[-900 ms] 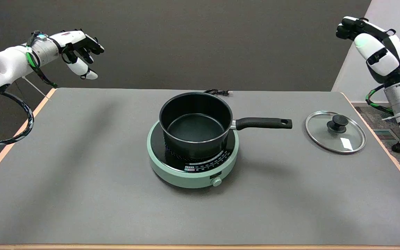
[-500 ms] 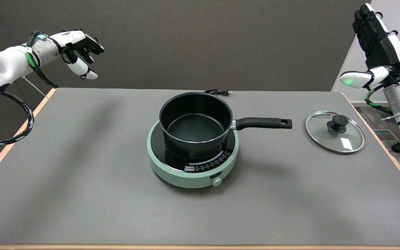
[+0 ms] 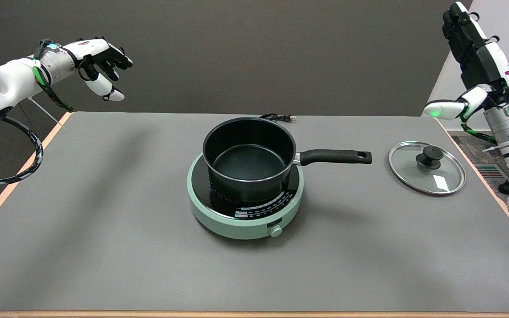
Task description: Pick up the pot.
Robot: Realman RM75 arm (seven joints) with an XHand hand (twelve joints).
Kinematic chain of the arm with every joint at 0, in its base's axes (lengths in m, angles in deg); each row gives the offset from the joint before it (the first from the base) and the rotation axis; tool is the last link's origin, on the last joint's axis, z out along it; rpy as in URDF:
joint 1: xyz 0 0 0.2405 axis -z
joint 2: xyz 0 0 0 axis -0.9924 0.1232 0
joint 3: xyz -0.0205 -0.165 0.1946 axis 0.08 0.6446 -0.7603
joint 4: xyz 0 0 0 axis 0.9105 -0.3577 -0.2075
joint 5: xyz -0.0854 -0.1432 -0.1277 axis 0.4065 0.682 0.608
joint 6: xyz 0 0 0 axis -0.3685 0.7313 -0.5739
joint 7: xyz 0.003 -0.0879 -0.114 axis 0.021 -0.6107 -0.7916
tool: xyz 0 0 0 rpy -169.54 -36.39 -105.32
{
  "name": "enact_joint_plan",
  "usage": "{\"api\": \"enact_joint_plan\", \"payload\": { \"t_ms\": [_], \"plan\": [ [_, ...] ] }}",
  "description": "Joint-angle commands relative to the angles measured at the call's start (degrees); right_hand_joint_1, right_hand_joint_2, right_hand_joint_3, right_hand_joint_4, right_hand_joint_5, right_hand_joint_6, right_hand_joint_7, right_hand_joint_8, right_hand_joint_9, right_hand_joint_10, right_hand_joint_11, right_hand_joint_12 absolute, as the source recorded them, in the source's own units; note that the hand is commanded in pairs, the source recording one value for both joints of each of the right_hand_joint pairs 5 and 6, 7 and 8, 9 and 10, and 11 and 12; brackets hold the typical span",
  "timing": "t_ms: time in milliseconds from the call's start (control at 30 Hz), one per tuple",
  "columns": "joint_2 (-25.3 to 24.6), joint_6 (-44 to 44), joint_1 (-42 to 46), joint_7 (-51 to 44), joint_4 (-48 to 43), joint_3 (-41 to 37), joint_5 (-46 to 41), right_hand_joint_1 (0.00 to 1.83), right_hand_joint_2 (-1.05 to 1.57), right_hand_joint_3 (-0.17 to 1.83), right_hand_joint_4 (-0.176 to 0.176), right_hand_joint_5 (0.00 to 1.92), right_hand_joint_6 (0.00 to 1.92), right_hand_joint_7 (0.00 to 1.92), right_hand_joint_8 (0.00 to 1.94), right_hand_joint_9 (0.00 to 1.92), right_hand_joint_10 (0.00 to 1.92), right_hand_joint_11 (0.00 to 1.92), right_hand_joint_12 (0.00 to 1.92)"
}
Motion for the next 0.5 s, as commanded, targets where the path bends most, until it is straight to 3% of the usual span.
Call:
{"api": "enact_joint_plan", "payload": {
  "t_ms": [33,400,500],
  "plan": [
    [-0.48,-9.71,3.83,-20.12,-14.88,-6.65,11.36,1.16,-0.39,0.72,-0.176,0.01,0.01,0.01,0.01,0.01,0.01,0.01,0.01],
    [-1.54,-28.89,9.68,-34.75,-32.28,-10.22,11.55,1.20,-0.53,0.84,-0.176,0.01,0.01,0.01,0.01,0.01,0.01,0.01,0.01],
    [-1.04,-36.53,14.92,-34.21,-45.92,-11.19,12.53,1.21,-0.56,0.86,-0.176,0.00,0.00,0.00,0.00,0.00,0.00,0.00,0.00]
  ]
}}
